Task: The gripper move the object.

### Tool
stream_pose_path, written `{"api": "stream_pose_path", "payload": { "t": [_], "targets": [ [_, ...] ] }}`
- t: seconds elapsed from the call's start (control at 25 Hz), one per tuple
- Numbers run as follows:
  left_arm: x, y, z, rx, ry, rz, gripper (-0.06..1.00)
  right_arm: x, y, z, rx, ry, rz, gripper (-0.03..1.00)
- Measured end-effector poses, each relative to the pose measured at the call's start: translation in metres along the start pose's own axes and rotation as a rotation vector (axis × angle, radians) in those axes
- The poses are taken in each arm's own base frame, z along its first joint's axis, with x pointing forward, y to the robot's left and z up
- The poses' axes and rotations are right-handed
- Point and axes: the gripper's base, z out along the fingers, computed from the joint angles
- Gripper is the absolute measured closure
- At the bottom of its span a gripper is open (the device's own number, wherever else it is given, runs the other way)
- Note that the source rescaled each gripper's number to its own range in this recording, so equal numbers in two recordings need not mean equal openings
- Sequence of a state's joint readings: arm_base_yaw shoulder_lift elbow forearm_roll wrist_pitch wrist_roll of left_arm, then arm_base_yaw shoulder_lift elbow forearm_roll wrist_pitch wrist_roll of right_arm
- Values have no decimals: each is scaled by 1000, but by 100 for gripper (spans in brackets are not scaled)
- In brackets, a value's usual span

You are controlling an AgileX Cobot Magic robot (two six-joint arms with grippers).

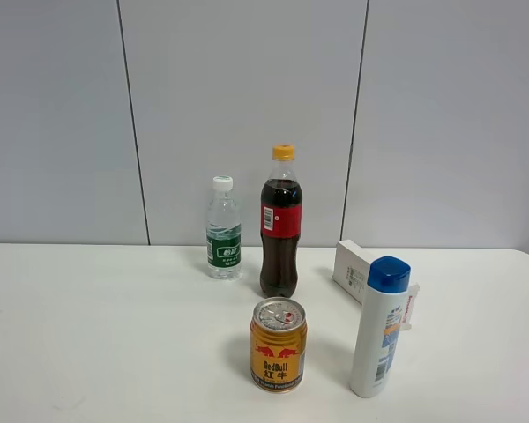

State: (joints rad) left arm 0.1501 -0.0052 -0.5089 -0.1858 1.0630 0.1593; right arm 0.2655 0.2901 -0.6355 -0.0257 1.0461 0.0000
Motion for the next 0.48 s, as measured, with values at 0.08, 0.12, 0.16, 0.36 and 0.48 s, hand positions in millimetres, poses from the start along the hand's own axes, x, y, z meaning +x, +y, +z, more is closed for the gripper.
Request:
{"api": "stream_pose_path", "payload": {
  "t": [0.08, 0.12, 0.16, 0.36, 0.48],
  "targets": [
    [0, 0, 0, 0, 0, 0, -6, 7, 0, -7, 1, -27, 1, 25],
    [0, 0, 0, 0, 0, 0, -6, 10, 0, -9, 1, -31, 1, 20],
    [0, 0, 0, 0, 0, 0, -6, 12, 0, -11, 1, -36, 2, 15],
    [0, 0, 0, 0, 0, 0, -6, 15, 0, -13, -6, -32, 5, -1],
    [0, 0, 0, 0, 0, 0, -6, 20, 1, -12, -11, -35, 8, -3]
  ]
}}
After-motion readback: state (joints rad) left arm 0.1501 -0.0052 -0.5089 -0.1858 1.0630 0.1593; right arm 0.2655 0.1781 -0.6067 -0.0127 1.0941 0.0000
